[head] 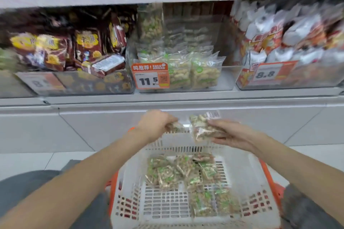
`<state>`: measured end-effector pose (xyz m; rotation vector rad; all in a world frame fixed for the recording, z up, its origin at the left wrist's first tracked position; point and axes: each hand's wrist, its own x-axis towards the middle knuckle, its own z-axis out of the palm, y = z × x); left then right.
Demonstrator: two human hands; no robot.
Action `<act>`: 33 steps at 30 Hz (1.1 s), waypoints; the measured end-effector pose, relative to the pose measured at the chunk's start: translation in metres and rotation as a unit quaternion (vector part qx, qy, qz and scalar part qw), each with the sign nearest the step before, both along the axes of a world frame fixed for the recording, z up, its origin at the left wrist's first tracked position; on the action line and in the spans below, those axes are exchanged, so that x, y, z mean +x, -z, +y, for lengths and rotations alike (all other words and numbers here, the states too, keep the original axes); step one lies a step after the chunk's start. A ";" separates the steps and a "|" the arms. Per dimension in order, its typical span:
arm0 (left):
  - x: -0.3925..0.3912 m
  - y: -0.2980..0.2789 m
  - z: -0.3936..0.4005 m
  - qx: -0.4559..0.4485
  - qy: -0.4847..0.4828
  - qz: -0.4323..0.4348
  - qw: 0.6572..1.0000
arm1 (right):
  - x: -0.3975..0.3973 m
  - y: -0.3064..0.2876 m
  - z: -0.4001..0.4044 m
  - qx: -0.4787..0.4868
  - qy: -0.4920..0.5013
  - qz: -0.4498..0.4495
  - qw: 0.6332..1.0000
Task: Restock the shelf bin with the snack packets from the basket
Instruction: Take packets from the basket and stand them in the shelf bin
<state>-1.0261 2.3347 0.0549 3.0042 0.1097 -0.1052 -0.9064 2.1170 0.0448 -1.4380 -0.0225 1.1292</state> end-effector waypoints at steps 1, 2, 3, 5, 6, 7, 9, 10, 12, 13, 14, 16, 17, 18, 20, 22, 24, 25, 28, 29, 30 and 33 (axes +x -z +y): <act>0.002 -0.014 0.000 0.038 0.056 -0.076 0.995 | 0.004 -0.017 -0.003 0.022 -0.001 -0.005 1.000; 0.001 -0.026 0.000 0.068 0.099 -0.156 0.981 | 0.008 -0.033 -0.008 0.047 -0.009 -0.004 0.999; -0.001 -0.031 0.001 0.096 0.132 -0.241 0.957 | 0.011 -0.046 -0.012 0.074 -0.028 -0.003 0.997; -0.007 -0.039 -0.006 0.138 0.153 -0.384 0.900 | 0.013 -0.063 -0.016 0.121 -0.069 -0.001 0.990; -0.012 -0.042 -0.015 0.135 0.158 -0.434 0.877 | 0.012 -0.066 -0.016 0.139 -0.080 0.005 0.987; -0.016 -0.046 -0.025 0.116 0.167 -0.476 0.856 | 0.012 -0.069 -0.014 0.153 -0.088 0.010 0.984; -0.019 -0.048 -0.042 0.055 0.183 -0.501 0.844 | 0.010 -0.074 -0.005 0.190 -0.100 0.031 0.976; -0.019 -0.049 -0.047 0.031 0.188 -0.494 0.848 | 0.008 -0.078 0.001 0.208 -0.107 0.048 0.971; -0.016 -0.048 -0.049 0.015 0.171 -0.480 0.860 | 0.008 -0.082 0.012 0.230 -0.119 0.069 0.964; -0.014 -0.047 -0.049 0.004 0.153 -0.469 0.870 | 0.010 -0.082 0.016 0.233 -0.117 0.066 0.963; -0.011 -0.046 -0.047 -0.014 0.129 -0.451 0.883 | 0.013 -0.080 0.019 0.231 -0.108 0.055 0.965; -0.008 -0.049 -0.041 -0.079 0.055 -0.395 0.914 | 0.020 -0.075 0.025 0.221 -0.079 0.031 0.971; -0.006 -0.053 -0.037 -0.137 0.009 -0.364 0.921 | 0.024 -0.072 0.027 0.214 -0.062 0.024 0.975; -0.004 -0.059 -0.033 -0.219 -0.041 -0.330 0.917 | 0.026 -0.070 0.030 0.204 -0.043 0.024 0.978; 0.003 -0.073 -0.027 -0.413 -0.143 -0.271 0.858 | 0.028 -0.068 0.034 0.194 -0.026 0.029 0.980; 0.011 -0.079 -0.020 -0.618 -0.247 -0.178 0.725 | 0.026 -0.069 0.038 0.184 -0.007 0.027 0.982; 0.016 -0.076 -0.016 -0.766 -0.282 -0.063 0.574 | 0.026 -0.065 0.039 0.193 0.033 0.046 0.980; 0.016 -0.075 -0.018 -0.812 -0.284 -0.024 0.509 | 0.026 -0.063 0.040 0.199 0.050 0.055 0.977; 0.015 -0.071 -0.036 -0.853 -0.239 0.004 0.464 | 0.023 -0.057 0.040 0.209 0.085 0.082 0.971; 0.015 -0.067 -0.044 -0.833 -0.223 -0.005 0.506 | 0.021 -0.053 0.039 0.212 0.091 0.100 0.968; 0.015 -0.060 -0.051 -0.814 -0.220 -0.021 0.537 | 0.017 -0.051 0.038 0.213 0.088 0.117 0.966; 0.018 -0.041 -0.059 -0.792 -0.237 -0.090 0.555 | 0.012 -0.049 0.035 0.194 0.052 0.135 0.970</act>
